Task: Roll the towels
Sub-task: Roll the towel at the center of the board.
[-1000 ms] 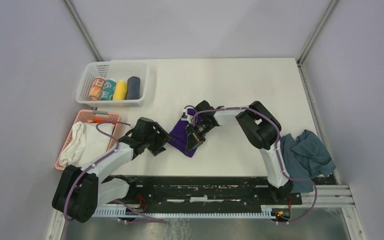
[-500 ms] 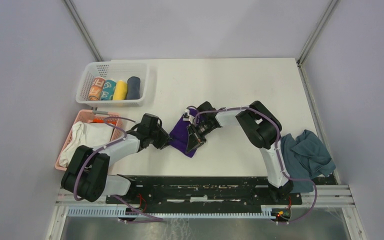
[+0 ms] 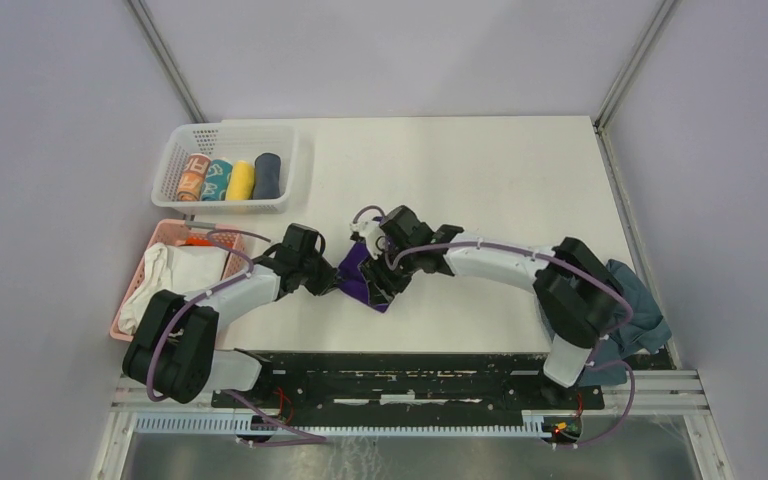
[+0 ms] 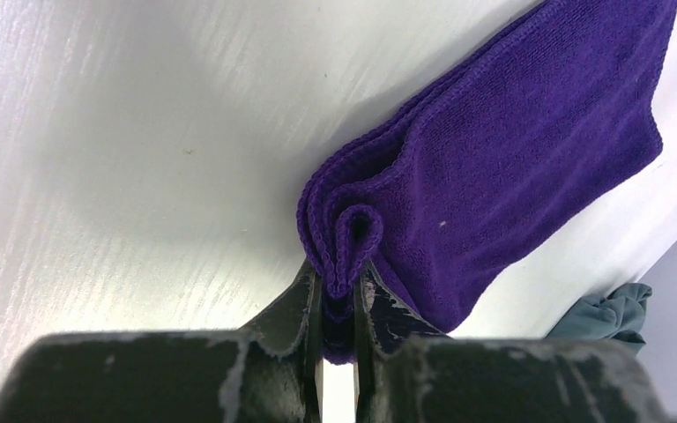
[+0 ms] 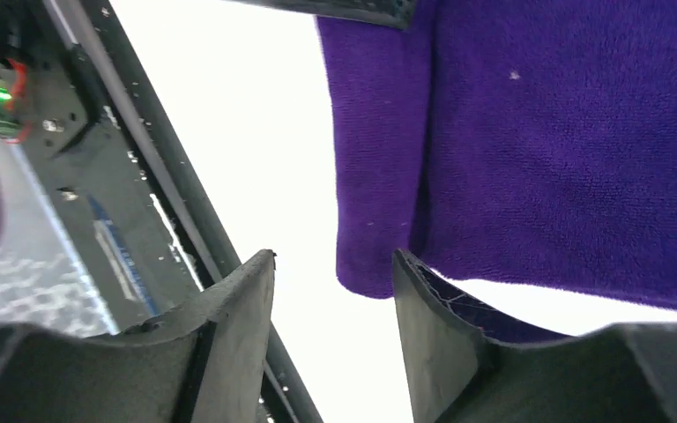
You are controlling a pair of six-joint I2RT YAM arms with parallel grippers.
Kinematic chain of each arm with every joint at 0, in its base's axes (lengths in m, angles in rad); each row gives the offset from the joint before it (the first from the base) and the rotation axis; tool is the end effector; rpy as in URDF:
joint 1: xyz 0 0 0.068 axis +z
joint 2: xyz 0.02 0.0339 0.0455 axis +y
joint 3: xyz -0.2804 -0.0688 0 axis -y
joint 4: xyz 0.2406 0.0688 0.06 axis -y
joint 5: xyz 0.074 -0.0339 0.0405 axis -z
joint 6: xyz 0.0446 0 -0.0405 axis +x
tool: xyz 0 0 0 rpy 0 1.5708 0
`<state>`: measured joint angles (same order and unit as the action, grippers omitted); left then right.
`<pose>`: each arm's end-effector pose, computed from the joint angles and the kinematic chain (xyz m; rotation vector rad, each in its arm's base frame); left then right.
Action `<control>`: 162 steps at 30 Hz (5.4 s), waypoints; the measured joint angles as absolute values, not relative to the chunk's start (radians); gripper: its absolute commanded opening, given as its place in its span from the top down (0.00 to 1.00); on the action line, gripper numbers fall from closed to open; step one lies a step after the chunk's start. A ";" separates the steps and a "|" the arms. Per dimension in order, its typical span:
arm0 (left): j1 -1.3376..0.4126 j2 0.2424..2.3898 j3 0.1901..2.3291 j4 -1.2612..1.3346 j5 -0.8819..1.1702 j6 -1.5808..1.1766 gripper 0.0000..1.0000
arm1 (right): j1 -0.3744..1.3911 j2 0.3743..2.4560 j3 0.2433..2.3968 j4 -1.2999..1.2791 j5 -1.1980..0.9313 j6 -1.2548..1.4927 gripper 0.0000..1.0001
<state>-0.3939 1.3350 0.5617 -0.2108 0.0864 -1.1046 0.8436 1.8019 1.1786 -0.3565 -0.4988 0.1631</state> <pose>0.2147 -0.0934 0.1624 -0.9055 2.5413 -0.6404 0.2351 0.2963 0.2007 -1.0937 2.4648 0.9946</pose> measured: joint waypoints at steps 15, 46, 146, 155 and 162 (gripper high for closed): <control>-0.394 1.335 0.564 -0.229 0.080 -1.105 0.90 | 1.199 1.719 1.085 -0.240 0.213 -0.005 0.39; -0.353 1.219 0.564 -0.289 0.049 -1.088 0.31 | 0.966 1.880 1.187 -0.297 -0.344 0.036 0.98; -0.315 1.318 0.479 -0.067 0.160 -1.094 0.38 | 1.111 1.924 1.255 -0.391 0.178 -0.093 0.91; -0.315 1.264 0.496 -0.158 0.128 -1.091 0.23 | 0.923 1.899 1.229 -0.379 -0.320 -0.001 0.97; -0.313 1.093 0.482 -0.240 0.112 -1.091 0.21 | 0.793 1.984 1.226 -0.362 -0.725 0.118 0.95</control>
<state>-0.3134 1.0931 0.4820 -0.2401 0.1120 -1.0908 0.7929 1.9842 1.2263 -0.3618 -0.7246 0.1184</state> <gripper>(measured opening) 0.783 0.112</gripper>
